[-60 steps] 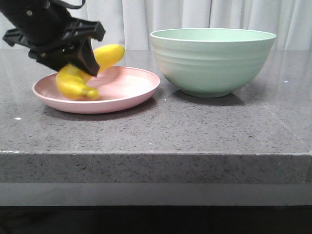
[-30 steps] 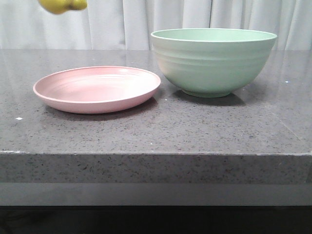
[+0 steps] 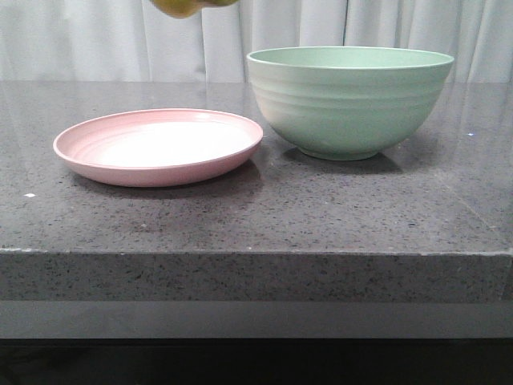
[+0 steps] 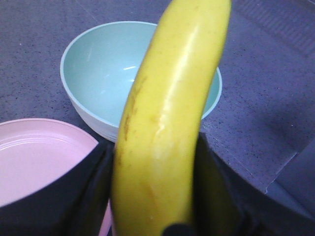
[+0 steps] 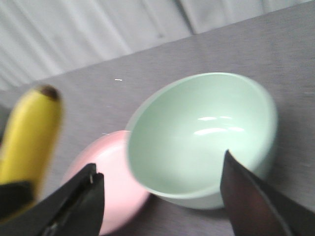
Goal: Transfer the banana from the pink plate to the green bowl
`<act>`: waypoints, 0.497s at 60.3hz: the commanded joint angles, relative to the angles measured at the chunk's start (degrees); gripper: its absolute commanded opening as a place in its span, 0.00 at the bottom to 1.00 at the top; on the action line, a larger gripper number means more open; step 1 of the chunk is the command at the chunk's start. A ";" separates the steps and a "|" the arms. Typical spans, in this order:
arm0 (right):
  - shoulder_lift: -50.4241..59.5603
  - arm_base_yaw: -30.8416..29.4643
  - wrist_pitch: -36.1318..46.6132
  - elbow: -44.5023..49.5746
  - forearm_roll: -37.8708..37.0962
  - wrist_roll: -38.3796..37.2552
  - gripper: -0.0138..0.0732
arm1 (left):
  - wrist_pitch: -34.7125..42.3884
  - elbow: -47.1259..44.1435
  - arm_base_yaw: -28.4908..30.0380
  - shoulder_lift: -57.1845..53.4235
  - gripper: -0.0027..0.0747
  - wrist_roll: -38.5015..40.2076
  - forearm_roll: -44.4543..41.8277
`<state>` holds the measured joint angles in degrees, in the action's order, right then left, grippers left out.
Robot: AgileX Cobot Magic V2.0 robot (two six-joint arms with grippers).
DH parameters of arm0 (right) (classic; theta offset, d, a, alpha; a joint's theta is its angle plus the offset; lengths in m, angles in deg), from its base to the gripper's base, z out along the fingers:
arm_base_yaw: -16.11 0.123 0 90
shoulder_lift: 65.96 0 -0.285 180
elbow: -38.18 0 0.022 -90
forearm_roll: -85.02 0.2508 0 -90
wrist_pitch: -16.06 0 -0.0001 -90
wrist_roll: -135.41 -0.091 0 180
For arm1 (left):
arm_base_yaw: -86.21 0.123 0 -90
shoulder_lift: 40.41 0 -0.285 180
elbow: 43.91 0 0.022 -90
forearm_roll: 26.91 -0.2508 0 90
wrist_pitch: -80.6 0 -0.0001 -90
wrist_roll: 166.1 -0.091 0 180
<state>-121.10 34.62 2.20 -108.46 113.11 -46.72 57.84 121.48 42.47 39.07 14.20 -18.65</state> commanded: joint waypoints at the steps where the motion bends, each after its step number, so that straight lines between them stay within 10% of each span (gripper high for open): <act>1: -2.82 4.79 8.01 -4.35 4.83 0.02 0.76 | 5.61 1.77 -0.49 -1.80 0.32 0.57 0.42; 30: -15.88 15.89 15.16 -12.81 10.34 0.02 0.76 | 5.83 1.77 -0.49 -1.58 0.32 0.57 0.19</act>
<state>-136.95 50.13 12.39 -118.57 122.29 -46.86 58.35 121.48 42.47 39.07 14.33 -18.79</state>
